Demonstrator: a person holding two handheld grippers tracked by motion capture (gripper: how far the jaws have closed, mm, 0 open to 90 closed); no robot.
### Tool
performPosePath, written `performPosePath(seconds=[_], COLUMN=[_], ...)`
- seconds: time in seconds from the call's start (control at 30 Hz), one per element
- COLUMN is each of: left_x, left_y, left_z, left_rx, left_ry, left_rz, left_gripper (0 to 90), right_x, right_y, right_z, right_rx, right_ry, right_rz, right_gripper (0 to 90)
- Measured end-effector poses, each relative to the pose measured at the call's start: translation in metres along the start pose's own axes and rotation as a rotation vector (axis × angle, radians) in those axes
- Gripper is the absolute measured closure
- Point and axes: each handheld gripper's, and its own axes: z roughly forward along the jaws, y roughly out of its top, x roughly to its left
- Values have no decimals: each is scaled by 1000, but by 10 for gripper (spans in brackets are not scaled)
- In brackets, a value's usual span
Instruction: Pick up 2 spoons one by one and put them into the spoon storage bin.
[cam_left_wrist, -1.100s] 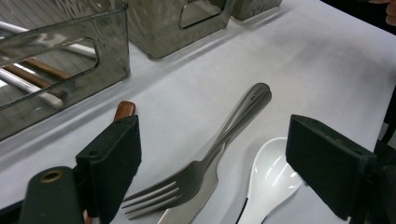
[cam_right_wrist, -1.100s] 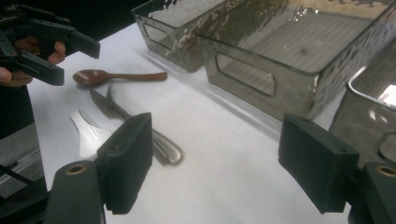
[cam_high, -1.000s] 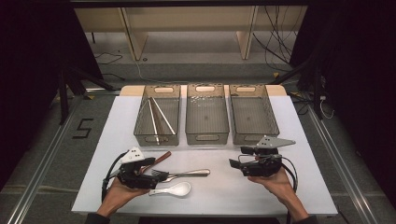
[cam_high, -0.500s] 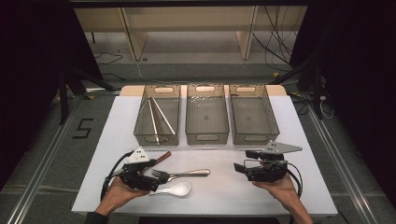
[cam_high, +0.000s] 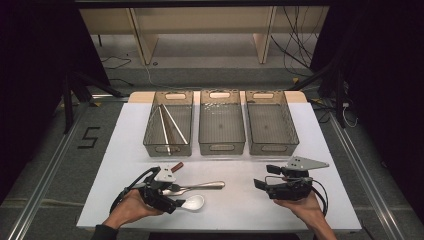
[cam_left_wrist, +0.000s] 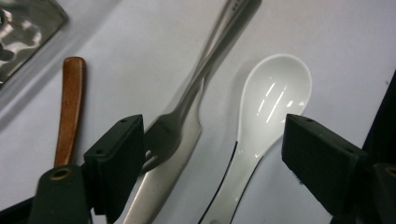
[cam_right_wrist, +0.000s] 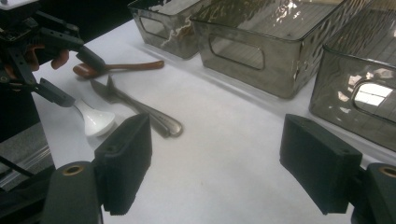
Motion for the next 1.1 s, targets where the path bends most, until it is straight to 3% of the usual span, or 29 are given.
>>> performPosePath(seconds=[0.37, 0.67, 1.1], left_x=[-7, -11, -11], left_y=[0, 1, 5], left_z=[5, 9, 17], left_rx=[143, 200, 277], left_ry=[-38, -62, -73], left_rz=[82, 114, 133], left_gripper=[349, 470, 509], right_x=[4, 7, 10], right_y=[-3, -5, -12], right_z=[0, -3, -5], right_rx=[15, 7, -6], right_ry=[8, 13, 16], right_rz=[-10, -9, -5], right_gripper=[262, 262, 262])
